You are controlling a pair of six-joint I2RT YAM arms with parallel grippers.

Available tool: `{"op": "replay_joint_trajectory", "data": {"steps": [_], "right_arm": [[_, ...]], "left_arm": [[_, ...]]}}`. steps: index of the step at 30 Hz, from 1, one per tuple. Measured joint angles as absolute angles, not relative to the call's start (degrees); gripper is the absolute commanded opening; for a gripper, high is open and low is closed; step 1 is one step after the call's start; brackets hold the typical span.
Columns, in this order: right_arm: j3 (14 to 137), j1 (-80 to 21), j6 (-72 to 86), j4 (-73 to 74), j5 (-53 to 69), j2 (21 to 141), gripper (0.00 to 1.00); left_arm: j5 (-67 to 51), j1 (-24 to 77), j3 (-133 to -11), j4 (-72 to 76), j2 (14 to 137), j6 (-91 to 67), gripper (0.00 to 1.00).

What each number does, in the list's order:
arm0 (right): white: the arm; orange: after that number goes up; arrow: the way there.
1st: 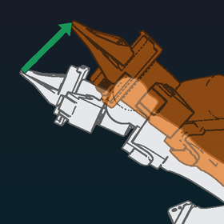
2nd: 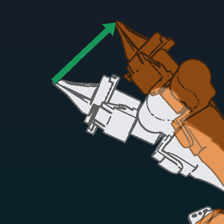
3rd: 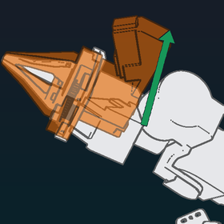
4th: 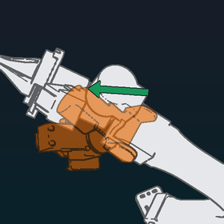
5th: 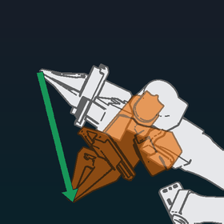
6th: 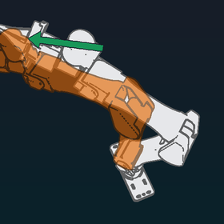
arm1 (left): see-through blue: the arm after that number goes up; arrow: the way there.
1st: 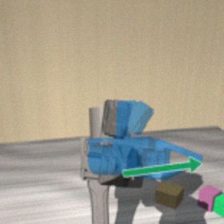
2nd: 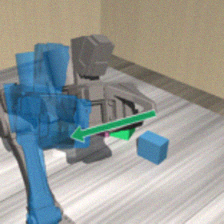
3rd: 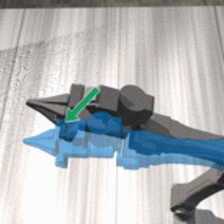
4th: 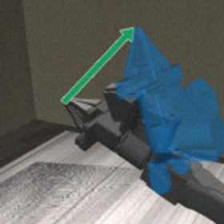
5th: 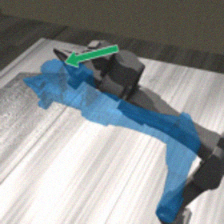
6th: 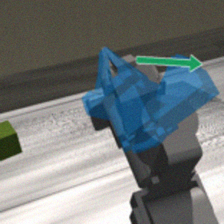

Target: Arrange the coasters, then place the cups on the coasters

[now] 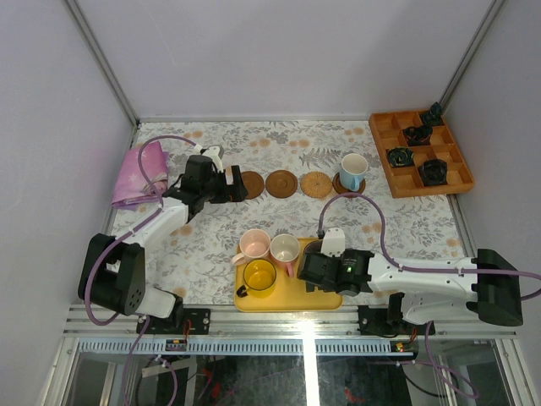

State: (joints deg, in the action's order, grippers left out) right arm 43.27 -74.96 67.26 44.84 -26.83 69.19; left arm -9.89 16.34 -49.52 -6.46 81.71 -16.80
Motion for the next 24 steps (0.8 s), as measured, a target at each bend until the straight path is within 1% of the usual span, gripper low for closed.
{"op": "replay_joint_trajectory", "data": {"steps": [2, 6, 9, 14, 17, 19, 22, 24], "right_arm": [[42.52, -74.96, 68.71, 44.88, -27.29, 68.99, 0.68], [40.34, -74.98, 70.61, 44.84, -27.68, 66.43, 0.61], [39.24, -75.0, 71.26, 44.88, -28.16, 64.49, 0.61], [39.18, -75.0, 71.22, 44.14, -29.06, 64.93, 0.61], [39.24, -75.0, 70.41, 43.11, -29.5, 66.63, 0.57], [39.51, -75.0, 69.69, 42.68, -29.61, 68.03, 0.52], [40.34, -75.0, 68.34, 42.09, -30.15, 70.28, 0.38], [40.66, -75.0, 67.61, 41.58, -30.55, 70.96, 0.32]], "left_arm": [[-9.89, 16.34, -49.52, -6.52, 81.71, -16.8, 1.0], [-9.91, 16.34, -49.52, -6.55, 81.71, -16.8, 1.0], [-9.93, 16.34, -49.52, -6.52, 81.71, -16.8, 1.0], [-9.96, 16.34, -49.52, -6.52, 81.71, -16.8, 1.0], [-9.96, 16.34, -49.52, -6.52, 81.71, -16.82, 1.0], [-9.96, 16.34, -49.52, -6.52, 81.71, -16.82, 1.0], [-9.98, 16.34, -49.52, -6.52, 81.71, -16.82, 1.0], [-9.98, 16.34, -49.52, -6.52, 81.71, -16.82, 1.0]]}}
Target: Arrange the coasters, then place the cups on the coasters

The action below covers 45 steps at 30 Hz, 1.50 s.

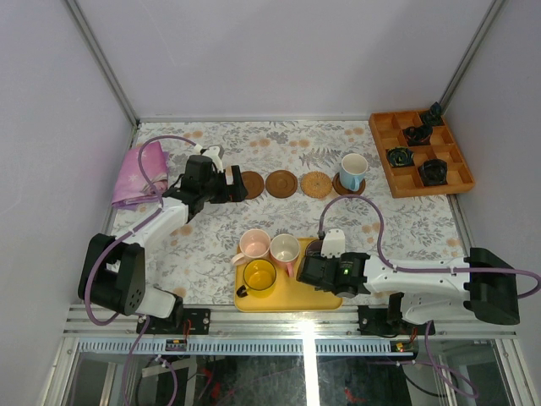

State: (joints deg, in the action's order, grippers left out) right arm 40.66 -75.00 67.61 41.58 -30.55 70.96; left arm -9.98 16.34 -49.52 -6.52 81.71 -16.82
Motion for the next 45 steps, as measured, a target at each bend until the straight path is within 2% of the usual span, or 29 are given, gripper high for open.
{"op": "replay_joint_trajectory", "data": {"steps": [2, 3, 5, 6, 23, 29, 35, 45], "right_arm": [[40.93, -75.0, 67.07, 41.1, -30.72, 71.18, 0.26], [41.01, -74.94, 66.81, 40.88, -30.83, 71.18, 0.2], [41.06, -74.78, 66.3, 40.36, -30.87, 71.22, 0.01], [41.08, -74.63, 66.0, 40.36, -30.89, 71.29, 0.0], [47.22, -71.37, 58.76, 43.24, -35.62, 68.69, 0.0], [47.75, -58.54, 47.44, 38.17, -36.45, 66.61, 0.0], [52.8, -45.52, 34.46, 30.79, -35.66, 72.51, 0.0], [62.39, -39.99, 24.97, 21.98, -30.33, 86.7, 0.0]], "left_arm": [[-10.0, 16.34, -49.52, -6.52, 81.71, -16.82, 1.0], [-10.0, 16.34, -49.52, -6.52, 81.71, -16.82, 1.0], [-10.02, 16.34, -49.52, -6.52, 81.71, -16.82, 1.0], [-10.02, 16.34, -49.52, -6.52, 81.76, -16.82, 1.0], [-10.04, 16.34, -49.52, -6.5, 82.67, -16.82, 1.0], [-10.04, 16.34, -49.52, -6.5, 82.7, -16.82, 1.0], [-9.52, 16.34, -49.52, -6.57, 82.67, -16.8, 1.0], [-8.1, 16.29, -49.67, -7.4, 82.74, -16.82, 1.0]]}}
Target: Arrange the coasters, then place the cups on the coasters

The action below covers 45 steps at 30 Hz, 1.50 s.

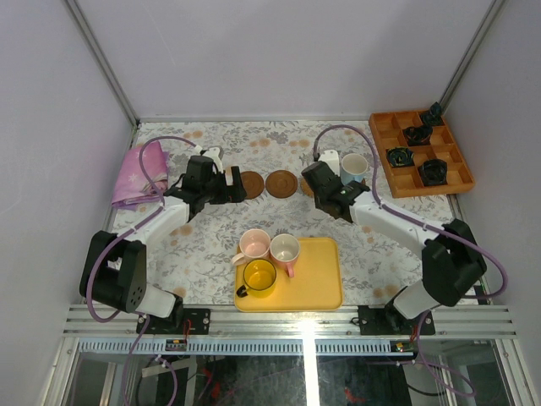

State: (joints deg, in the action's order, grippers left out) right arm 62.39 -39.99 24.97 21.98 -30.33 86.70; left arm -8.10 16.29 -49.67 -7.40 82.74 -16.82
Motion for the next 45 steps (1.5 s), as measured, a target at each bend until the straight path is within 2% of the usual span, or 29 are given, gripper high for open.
{"op": "replay_joint_trajectory", "data": {"steps": [15, 45], "right_arm": [[68.97, -34.24, 22.0, 15.62, -25.8, 100.68, 0.0], [69.23, -32.97, 22.68, 13.45, -21.47, 104.33, 0.0]], "left_arm": [[-7.51, 15.97, -51.09, -7.42, 84.38, -16.78, 1.0], [-7.49, 15.64, -51.11, -7.42, 85.67, -16.8, 1.0]]}}
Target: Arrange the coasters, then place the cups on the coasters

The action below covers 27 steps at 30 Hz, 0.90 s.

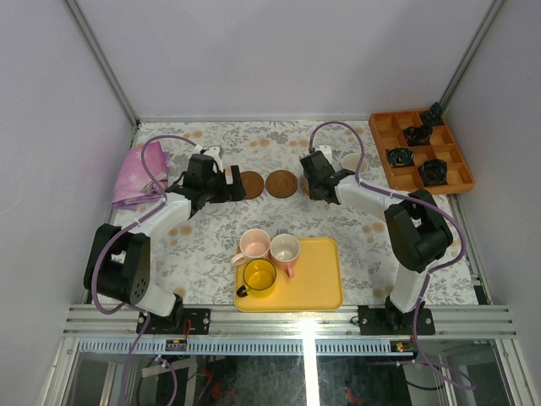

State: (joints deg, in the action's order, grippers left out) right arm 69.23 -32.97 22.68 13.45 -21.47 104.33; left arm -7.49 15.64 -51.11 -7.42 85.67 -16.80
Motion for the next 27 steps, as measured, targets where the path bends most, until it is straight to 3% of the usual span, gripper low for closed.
{"op": "replay_joint_trajectory", "data": {"steps": [27], "right_arm": [[69.14, -31.68, 25.3, 13.04, -19.79, 104.42, 0.0]], "left_arm": [[-8.16, 15.64, -51.44, -7.42, 86.52, -16.8, 1.0]]}}
